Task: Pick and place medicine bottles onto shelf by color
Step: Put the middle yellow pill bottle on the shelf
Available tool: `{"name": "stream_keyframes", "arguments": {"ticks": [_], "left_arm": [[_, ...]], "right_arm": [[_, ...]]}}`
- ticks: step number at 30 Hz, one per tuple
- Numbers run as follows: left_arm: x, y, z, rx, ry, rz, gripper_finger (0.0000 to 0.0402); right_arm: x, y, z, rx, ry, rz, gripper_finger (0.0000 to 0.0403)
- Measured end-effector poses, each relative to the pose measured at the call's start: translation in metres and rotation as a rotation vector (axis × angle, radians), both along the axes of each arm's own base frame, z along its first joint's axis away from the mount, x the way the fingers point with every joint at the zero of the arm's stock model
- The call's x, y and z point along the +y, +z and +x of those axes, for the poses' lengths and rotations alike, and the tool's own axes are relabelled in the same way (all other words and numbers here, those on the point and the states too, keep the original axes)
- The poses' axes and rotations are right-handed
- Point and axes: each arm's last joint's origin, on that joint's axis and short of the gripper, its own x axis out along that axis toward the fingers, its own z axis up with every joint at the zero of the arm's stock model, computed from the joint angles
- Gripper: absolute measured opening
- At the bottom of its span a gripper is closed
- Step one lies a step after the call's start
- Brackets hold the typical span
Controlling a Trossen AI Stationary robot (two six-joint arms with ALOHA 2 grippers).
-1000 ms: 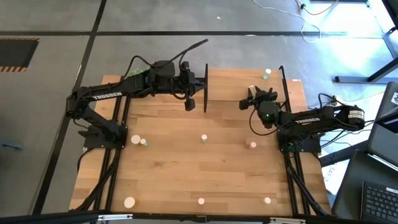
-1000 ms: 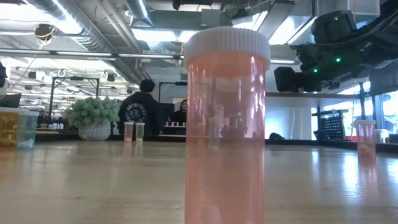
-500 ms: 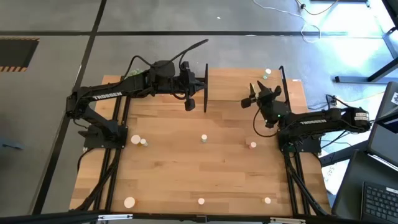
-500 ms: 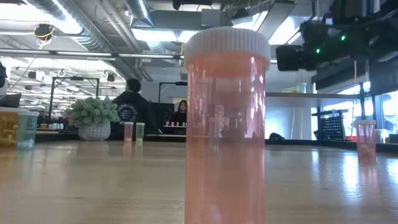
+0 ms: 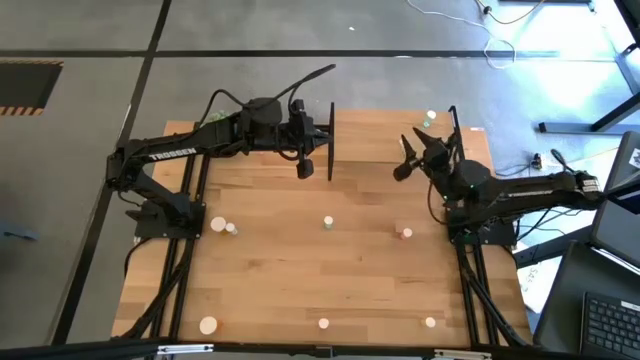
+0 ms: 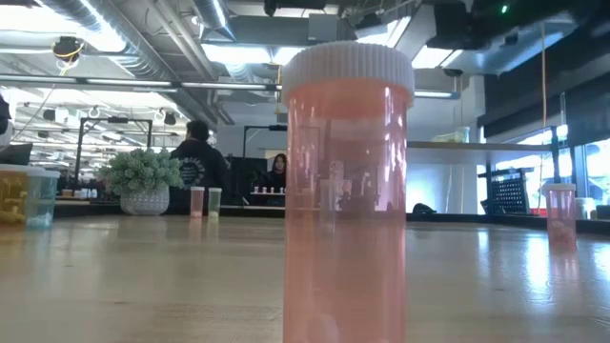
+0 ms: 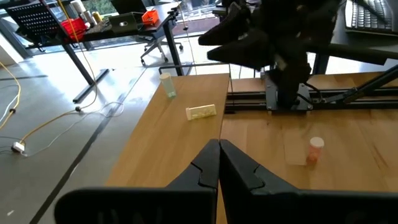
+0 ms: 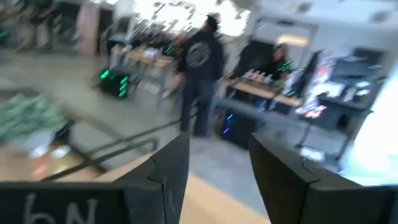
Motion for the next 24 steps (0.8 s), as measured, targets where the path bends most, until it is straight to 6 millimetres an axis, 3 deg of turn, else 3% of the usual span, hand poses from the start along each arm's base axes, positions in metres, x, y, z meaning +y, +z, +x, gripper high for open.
{"name": "stream_keyframes", "arguments": {"ticks": [6, 12, 17, 24], "left_arm": [[0.0, 0.0, 0.0, 0.002, 0.0, 0.0, 0.0], [0.0, -0.001, 0.0, 0.006, 0.001, -0.001, 0.0], [0.0, -0.001, 0.0, 0.013, 0.001, -0.003, 0.0], [0.0, -0.001, 0.0, 0.012, 0.002, -0.007, 0.0]], "right_arm": [[0.007, 0.041, -0.012, 0.045, 0.176, 0.273, 0.017], [0.003, 0.068, -0.034, 0.134, 0.211, 0.52, 0.017], [-0.002, 0.072, -0.042, 0.167, 0.219, 0.645, 0.017], [-0.016, 0.066, -0.039, 0.052, 0.14, 0.813, 0.017]]}}
